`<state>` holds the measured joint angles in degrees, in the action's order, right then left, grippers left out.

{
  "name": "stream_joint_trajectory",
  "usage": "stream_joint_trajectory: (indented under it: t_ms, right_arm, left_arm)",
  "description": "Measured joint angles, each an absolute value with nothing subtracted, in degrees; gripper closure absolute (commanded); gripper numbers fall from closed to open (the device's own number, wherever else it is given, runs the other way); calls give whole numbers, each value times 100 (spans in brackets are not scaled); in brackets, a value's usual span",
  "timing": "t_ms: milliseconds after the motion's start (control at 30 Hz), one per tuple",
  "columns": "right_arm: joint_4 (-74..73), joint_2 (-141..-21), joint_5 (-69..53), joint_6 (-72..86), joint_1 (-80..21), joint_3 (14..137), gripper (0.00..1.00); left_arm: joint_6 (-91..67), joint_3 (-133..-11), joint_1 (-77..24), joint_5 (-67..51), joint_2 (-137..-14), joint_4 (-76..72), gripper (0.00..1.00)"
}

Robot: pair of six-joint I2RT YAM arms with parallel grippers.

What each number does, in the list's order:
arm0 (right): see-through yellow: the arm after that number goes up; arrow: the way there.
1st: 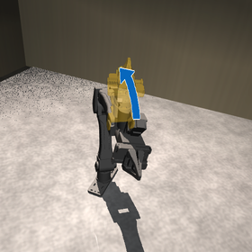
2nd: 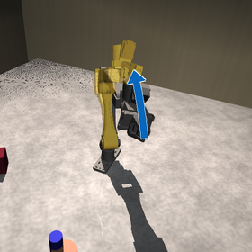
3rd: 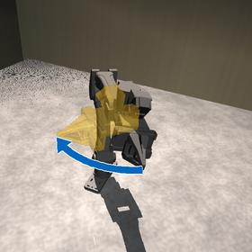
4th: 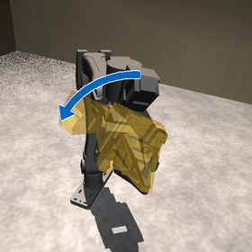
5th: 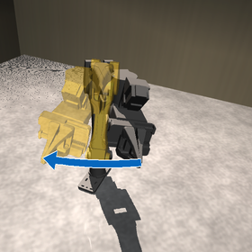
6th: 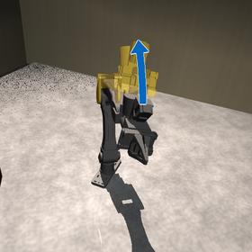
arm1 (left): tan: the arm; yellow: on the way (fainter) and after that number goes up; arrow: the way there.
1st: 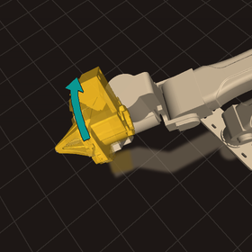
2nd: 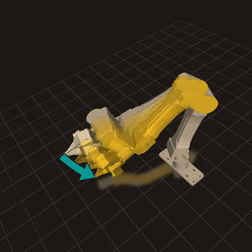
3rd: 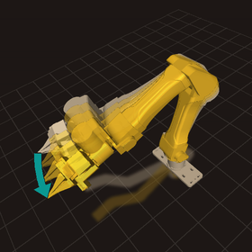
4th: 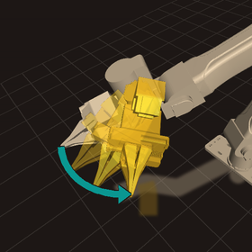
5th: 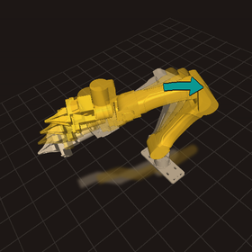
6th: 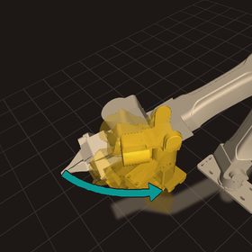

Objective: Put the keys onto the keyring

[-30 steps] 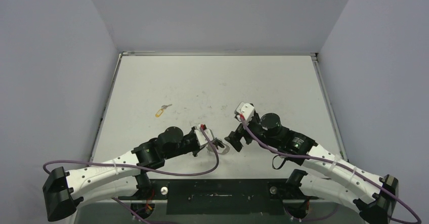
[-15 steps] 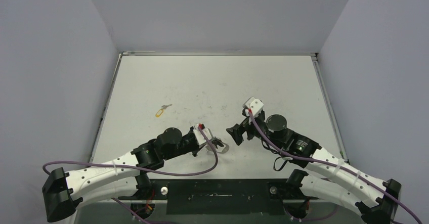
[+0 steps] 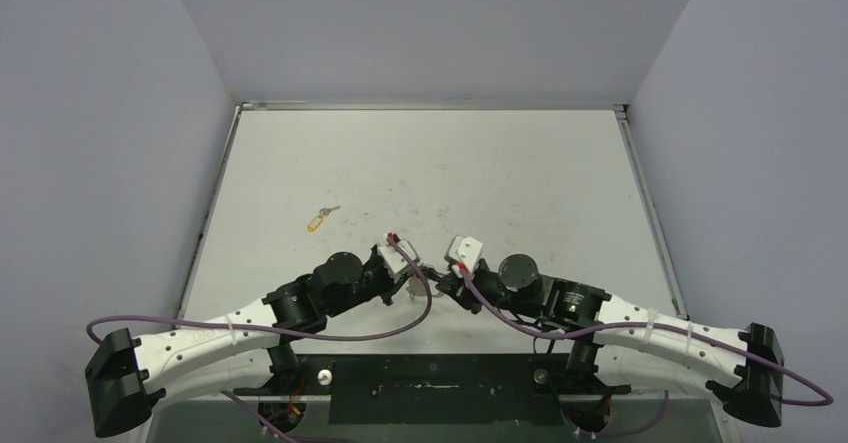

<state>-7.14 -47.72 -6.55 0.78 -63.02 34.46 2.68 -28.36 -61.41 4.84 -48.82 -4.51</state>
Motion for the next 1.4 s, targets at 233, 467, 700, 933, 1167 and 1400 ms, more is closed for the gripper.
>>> stream_joint_trajectory:
  t_ms: [233, 467, 700, 933, 1167, 1400]
  right_arm:
    - [-45, -5697, 71, 73, -7201, 3295, 100]
    - [1002, -6042, 1426, 82, -7653, 3011, 100]
    - [1712, -6322, 2161, -73, -7741, 2867, 100]
    - [1975, -6326, 2521, -200, -7780, 2783, 85]
    - [1780, -5551, 2519, -567, -7804, 2624, 43]
    - [1166, -4488, 1723, -1146, -7452, 2821, 42]
  left_arm:
    - [-95, -2842, -6141, 687, -5094, -460, 100]
    - [-283, -2845, -6143, 709, -5089, -460, 100]
    - [-427, -2845, -6141, 709, -5013, -460, 100]
    - [-440, -2845, -6141, 707, -4939, -460, 100]
    - [-355, -2845, -6141, 659, -4775, -462, 100]
    - [-161, -2744, -6143, 521, -4462, -539, 100]
